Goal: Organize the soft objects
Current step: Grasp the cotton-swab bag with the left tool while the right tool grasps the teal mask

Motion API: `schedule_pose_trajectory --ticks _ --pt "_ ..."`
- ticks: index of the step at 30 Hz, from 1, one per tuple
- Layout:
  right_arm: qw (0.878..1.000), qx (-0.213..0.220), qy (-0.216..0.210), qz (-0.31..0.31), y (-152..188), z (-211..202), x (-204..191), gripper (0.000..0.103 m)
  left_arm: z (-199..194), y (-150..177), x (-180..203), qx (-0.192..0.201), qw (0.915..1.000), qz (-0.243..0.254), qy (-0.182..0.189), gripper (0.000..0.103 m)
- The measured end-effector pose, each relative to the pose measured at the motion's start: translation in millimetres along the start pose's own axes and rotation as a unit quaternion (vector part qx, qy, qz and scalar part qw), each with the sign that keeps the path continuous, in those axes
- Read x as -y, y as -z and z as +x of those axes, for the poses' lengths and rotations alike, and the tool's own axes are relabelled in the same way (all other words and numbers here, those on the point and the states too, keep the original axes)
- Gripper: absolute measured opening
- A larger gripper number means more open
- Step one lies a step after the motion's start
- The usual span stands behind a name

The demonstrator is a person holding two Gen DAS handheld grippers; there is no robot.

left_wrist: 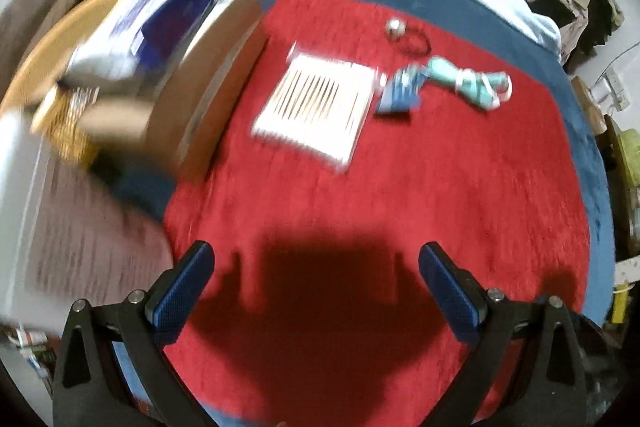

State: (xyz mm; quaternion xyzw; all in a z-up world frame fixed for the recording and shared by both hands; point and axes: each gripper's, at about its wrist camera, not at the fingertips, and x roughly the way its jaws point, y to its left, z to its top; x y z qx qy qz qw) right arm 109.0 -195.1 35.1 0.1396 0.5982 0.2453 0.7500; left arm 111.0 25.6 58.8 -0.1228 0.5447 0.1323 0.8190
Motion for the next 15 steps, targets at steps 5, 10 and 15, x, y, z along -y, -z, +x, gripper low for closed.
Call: schedule_pose_trajectory --ticks 5,10,15 --pt "1.0 0.025 -0.002 -0.004 -15.1 -8.4 4.8 0.103 22.9 -35.0 14.2 0.035 0.9987 0.025 -0.028 0.102" --pt "0.999 0.037 -0.011 -0.011 -22.1 -12.3 9.3 0.103 48.5 -56.9 14.8 0.037 0.9981 0.028 -0.04 0.102" --pt "0.999 0.036 -0.015 -0.014 -27.3 -6.7 13.5 0.103 66.9 -65.3 11.2 0.033 0.998 0.036 -0.041 0.102"
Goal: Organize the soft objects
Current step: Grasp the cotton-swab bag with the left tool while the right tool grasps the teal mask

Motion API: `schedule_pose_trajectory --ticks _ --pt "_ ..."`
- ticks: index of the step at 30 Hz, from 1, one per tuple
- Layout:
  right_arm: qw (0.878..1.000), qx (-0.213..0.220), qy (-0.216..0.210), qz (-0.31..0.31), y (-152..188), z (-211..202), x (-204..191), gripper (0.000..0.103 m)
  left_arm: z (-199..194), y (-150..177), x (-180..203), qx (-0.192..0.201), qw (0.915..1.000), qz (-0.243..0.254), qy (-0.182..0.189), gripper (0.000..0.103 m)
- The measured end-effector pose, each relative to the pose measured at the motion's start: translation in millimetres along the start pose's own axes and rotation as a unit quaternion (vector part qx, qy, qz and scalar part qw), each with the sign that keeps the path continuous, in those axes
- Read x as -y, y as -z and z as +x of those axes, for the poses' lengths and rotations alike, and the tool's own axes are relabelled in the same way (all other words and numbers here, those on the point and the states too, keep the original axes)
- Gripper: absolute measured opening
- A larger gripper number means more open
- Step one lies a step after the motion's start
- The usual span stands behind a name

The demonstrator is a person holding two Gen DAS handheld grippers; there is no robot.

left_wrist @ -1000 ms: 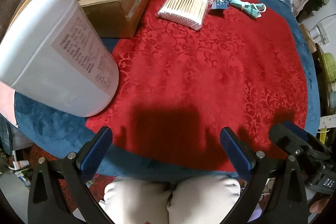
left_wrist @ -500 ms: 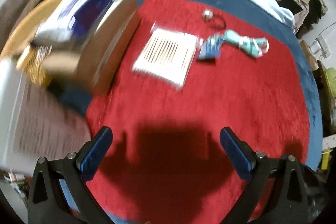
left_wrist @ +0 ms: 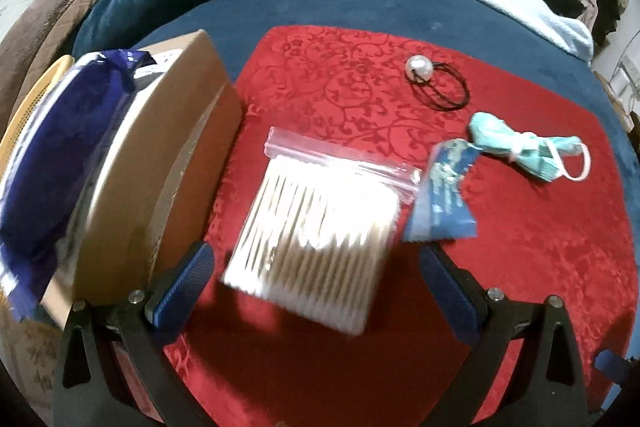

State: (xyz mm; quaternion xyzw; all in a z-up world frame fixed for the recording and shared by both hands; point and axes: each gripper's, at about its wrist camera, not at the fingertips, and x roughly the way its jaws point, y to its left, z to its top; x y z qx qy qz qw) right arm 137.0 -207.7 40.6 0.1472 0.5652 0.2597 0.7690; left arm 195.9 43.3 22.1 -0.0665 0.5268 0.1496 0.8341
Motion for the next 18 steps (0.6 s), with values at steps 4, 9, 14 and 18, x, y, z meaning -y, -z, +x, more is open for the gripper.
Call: schedule_pose_trajectory --ticks 4,9,14,18 --pt "1.0 -0.002 -0.001 0.001 -2.3 4.4 3.1 0.103 8.2 1.2 3.3 -0.007 0.9998 0.009 0.016 0.102" --pt "1.0 -0.004 0.002 -0.002 -4.5 5.7 4.4 0.103 6.0 1.2 -3.3 0.004 0.9986 -0.004 0.052 0.08" --pt "1.0 -0.003 0.006 -0.001 -5.5 7.6 2.2 0.103 -1.1 5.9 -6.3 0.0 0.9977 -0.008 0.067 0.074" --pt "1.0 -0.003 0.007 -0.004 -9.7 10.4 -2.8 0.103 -10.0 13.0 -8.7 -0.007 0.9962 -0.025 0.083 0.074"
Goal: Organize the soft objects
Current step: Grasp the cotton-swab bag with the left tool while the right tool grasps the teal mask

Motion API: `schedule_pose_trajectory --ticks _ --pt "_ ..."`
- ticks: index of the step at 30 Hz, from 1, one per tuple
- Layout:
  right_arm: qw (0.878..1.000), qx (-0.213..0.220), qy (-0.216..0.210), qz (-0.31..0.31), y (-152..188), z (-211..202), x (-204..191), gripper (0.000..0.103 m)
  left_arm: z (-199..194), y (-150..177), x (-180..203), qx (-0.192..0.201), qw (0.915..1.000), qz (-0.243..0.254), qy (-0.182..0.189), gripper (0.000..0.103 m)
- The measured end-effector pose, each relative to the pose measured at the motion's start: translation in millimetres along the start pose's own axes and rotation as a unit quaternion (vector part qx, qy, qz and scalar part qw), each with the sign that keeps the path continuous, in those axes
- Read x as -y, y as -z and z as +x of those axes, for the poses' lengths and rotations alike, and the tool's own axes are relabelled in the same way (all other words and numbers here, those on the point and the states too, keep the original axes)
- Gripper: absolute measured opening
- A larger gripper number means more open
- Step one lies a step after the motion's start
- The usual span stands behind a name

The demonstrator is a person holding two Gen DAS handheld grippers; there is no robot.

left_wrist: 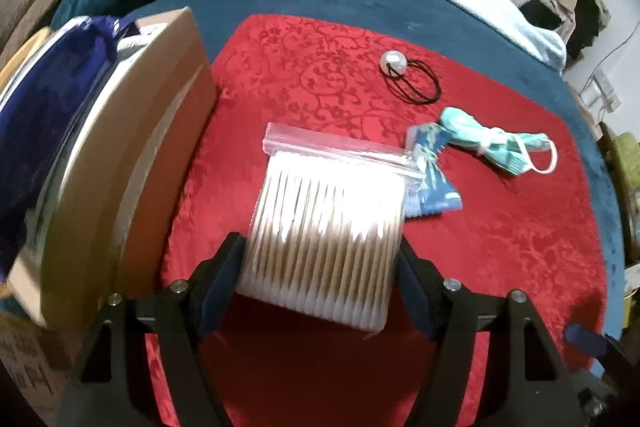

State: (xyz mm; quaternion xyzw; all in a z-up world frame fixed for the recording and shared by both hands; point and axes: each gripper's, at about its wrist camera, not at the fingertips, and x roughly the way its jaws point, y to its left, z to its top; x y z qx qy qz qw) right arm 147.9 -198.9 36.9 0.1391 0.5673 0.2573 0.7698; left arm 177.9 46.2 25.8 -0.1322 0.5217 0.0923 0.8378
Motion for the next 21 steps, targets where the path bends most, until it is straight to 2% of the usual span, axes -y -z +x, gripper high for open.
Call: schedule_pose_trajectory --ticks 6,13,15,18,19,20,21 --pt "0.999 0.014 0.014 -0.025 -32.5 6.2 -11.8 0.103 -6.3 11.9 -0.5 -0.012 0.9997 -0.018 0.01 0.074" --pt "0.994 0.046 0.056 -0.085 -108.5 29.2 -40.5 0.103 -1.4 4.9 -6.6 -0.024 0.9976 -0.054 0.037 0.08" --pt "0.991 0.037 0.077 -0.107 -130.4 48.6 -49.8 0.103 0.4 3.4 -6.8 -0.025 0.9973 -0.056 0.04 0.08" --pt "0.986 -0.001 0.096 -0.135 -148.7 80.2 -59.7 0.101 2.8 1.5 -6.6 -0.028 0.9968 -0.06 0.045 0.08" --pt "0.984 -0.021 0.104 -0.145 -151.9 93.1 -63.0 0.096 3.4 0.6 -7.1 -0.028 0.9967 -0.061 0.046 0.08" --pt "0.982 -0.032 0.109 -0.154 -151.0 100.5 -62.6 0.084 4.2 0.0 -7.6 -0.029 0.9966 -0.061 0.047 0.08" --pt "0.979 -0.041 0.116 -0.166 -150.2 108.2 -65.6 0.077 4.9 -0.7 -7.9 -0.03 0.9965 -0.061 0.048 0.08"
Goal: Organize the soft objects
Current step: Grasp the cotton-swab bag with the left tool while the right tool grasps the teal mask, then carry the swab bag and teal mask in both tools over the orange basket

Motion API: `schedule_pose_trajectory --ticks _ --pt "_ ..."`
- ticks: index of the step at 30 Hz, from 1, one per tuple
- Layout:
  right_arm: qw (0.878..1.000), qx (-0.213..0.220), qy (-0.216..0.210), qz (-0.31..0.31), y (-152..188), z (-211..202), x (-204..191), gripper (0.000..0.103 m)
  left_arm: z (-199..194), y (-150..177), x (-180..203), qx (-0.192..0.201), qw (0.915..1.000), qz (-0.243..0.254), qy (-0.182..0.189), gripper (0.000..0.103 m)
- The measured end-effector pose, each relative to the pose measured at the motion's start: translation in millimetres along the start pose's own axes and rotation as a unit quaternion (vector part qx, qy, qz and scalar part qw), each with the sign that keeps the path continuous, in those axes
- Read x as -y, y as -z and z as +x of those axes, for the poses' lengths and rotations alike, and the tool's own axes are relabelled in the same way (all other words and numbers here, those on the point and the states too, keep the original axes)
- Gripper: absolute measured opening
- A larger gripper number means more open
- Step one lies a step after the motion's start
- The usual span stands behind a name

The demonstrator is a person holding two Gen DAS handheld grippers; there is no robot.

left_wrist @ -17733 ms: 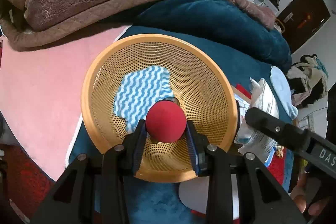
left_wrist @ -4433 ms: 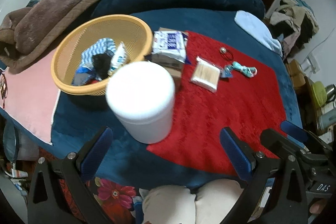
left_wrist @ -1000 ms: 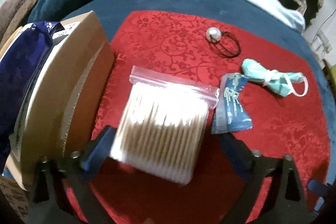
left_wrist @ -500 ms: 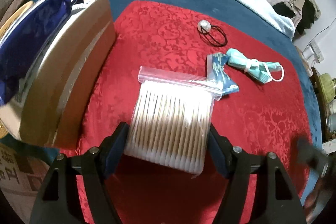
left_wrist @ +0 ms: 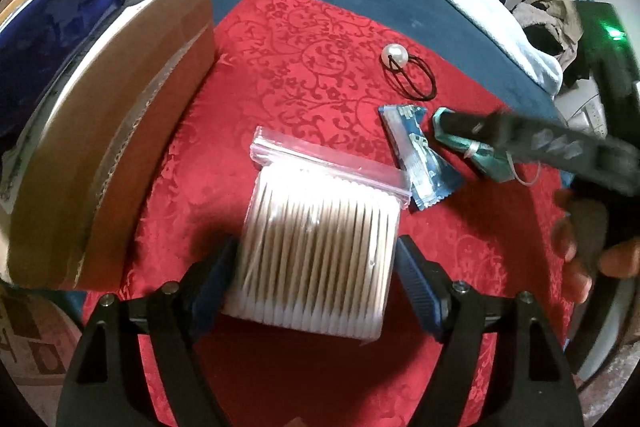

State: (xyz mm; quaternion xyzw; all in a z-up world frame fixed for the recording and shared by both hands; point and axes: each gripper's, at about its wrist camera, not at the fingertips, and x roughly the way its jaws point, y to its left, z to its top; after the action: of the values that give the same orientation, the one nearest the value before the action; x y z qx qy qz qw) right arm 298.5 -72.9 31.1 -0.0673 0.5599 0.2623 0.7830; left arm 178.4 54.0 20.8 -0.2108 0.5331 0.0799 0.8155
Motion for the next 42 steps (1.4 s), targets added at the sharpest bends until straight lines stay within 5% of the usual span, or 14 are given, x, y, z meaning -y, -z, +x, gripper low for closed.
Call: schedule_pose_trajectory --ticks 1,3,4,5,12,19,28,31,33,34,42 --pt "1.0 -0.01 0.006 -0.015 0.3 6.8 -5.4 0.061 0.7 -0.8 -0.3 -0.001 1.0 0.0 0.0 0.08" --pt "0.999 -0.022 0.01 -0.029 4.6 12.4 -10.1 0.05 2.1 -1.6 -0.3 -0.005 1.0 0.003 -0.001 0.08" --pt "0.999 -0.017 0.007 -0.034 9.1 10.0 -11.8 0.033 2.3 -2.0 0.4 -0.007 1.0 0.005 -0.003 0.08" --pt "0.999 -0.012 0.002 -0.033 13.1 6.2 -11.6 0.028 1.9 -2.0 1.6 -0.008 0.9999 0.009 -0.006 0.077" --pt "0.997 0.033 -0.056 0.033 67.8 -49.1 3.6 0.028 -8.6 12.5 3.9 -0.019 0.9996 0.017 -0.007 0.072" --pt "0.995 0.003 -0.089 0.051 138.8 -63.5 -12.2 0.031 -28.2 47.8 2.4 -0.049 0.9983 0.031 -0.004 0.073" --pt "0.997 -0.014 -0.061 0.037 145.7 -44.7 -26.7 0.049 -21.6 52.0 -4.9 -0.059 0.9978 0.031 -0.003 0.078" --pt "0.998 -0.01 -0.056 0.033 150.1 -46.7 -26.4 0.047 -22.1 54.6 -0.1 -0.061 0.997 0.045 -0.013 0.078" --pt "0.998 -0.005 -0.051 0.031 154.6 -51.0 -26.4 0.028 -24.4 55.8 2.3 -0.06 0.9968 0.05 -0.013 0.073" --pt "0.998 -0.003 -0.049 0.031 157.3 -54.0 -25.3 0.026 -25.5 55.9 2.7 -0.06 0.9969 0.051 -0.012 0.072" --pt "0.995 0.024 -0.071 0.059 171.4 -84.5 -26.2 0.026 -51.9 68.3 2.5 -0.056 0.9971 0.052 0.003 0.07"
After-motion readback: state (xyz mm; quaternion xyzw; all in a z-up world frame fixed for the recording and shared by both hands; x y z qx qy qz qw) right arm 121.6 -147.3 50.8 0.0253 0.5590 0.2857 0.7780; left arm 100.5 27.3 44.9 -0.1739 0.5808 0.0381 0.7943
